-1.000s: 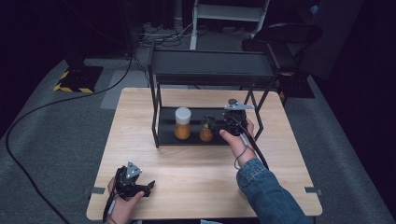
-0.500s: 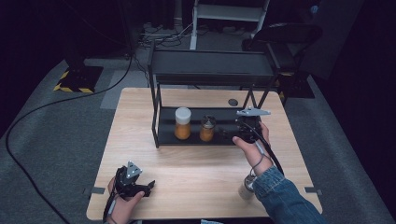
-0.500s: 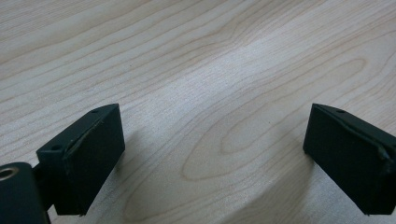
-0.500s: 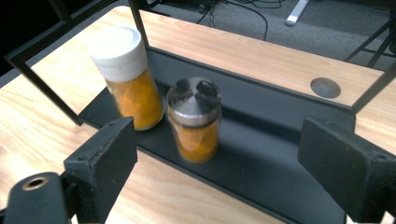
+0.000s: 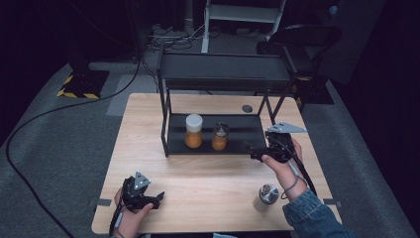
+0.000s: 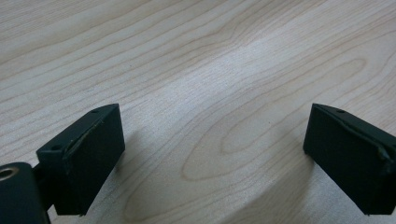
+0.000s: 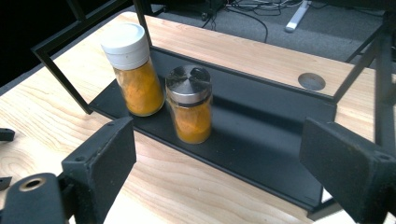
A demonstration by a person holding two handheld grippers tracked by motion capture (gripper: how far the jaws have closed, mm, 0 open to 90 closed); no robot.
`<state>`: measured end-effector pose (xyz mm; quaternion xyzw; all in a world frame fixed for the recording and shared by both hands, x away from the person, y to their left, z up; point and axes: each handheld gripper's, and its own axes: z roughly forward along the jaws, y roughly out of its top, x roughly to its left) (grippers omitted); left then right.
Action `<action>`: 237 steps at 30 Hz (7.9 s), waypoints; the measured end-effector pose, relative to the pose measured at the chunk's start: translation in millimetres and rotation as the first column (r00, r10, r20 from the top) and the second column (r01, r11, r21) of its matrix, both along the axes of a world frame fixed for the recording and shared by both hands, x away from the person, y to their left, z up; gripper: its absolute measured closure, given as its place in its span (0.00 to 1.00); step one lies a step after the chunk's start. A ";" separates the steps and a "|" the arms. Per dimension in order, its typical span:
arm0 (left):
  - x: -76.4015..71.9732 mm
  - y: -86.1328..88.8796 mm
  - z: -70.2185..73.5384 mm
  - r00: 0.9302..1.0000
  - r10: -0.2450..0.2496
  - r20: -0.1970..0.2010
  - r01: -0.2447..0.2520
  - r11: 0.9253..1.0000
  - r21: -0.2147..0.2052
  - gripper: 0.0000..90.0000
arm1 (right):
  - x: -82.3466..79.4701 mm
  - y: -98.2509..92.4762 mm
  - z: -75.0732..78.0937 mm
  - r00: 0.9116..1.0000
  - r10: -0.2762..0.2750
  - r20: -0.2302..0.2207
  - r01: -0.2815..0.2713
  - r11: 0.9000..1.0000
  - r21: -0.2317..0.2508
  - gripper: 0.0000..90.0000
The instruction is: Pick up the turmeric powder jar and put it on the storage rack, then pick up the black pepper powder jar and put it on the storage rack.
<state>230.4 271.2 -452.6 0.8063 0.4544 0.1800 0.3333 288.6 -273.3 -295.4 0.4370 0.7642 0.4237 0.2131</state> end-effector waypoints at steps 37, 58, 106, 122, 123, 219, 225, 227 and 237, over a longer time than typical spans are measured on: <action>-0.1 -0.5 0.1 1.000 0.001 0.000 -0.001 1.000 0.001 0.06 | -86.9 -59.3 -28.7 0.999 -0.003 0.052 0.002 1.000 0.021 0.11; -0.2 -1.0 0.0 1.000 0.003 0.000 -0.003 1.000 0.000 0.05 | -113.1 -65.9 -59.5 0.998 0.048 0.044 -0.049 0.998 0.030 0.11; -0.4 -1.1 -0.1 1.000 0.004 0.000 -0.004 1.000 0.000 0.05 | -99.9 -58.2 -134.9 0.995 0.093 -0.041 -0.095 0.994 -0.052 0.25; 2.9 -1.0 0.1 1.000 0.006 -0.002 -0.006 1.000 0.001 0.05 | -94.7 -55.9 -129.6 0.992 0.120 -0.049 -0.124 0.988 -0.095 0.35; 2.9 -1.3 -0.1 1.000 0.010 -0.001 -0.010 1.000 0.000 0.05 | -94.7 -56.3 -129.1 0.992 0.121 -0.047 -0.125 0.988 -0.093 0.35; 4.1 -4.2 0.2 0.999 0.042 -0.003 -0.042 0.999 0.000 0.04 | 67.2 -23.4 -27.3 0.994 0.108 0.005 -0.108 0.990 -0.096 0.35; 4.0 -4.3 0.2 0.999 0.043 -0.003 -0.043 0.999 0.000 0.04 | 75.3 -15.6 -33.3 0.995 0.102 0.001 -0.101 0.990 -0.102 0.35; 4.1 -4.3 0.3 0.999 0.042 -0.003 -0.042 0.999 0.001 0.04 | 77.8 -13.7 -35.9 0.995 0.101 0.002 -0.101 0.990 -0.101 0.35; 4.1 -4.2 0.2 0.999 0.042 -0.003 -0.042 0.999 0.001 0.04 | 93.1 2.9 -51.2 0.995 0.097 -0.021 -0.098 0.988 -0.120 0.35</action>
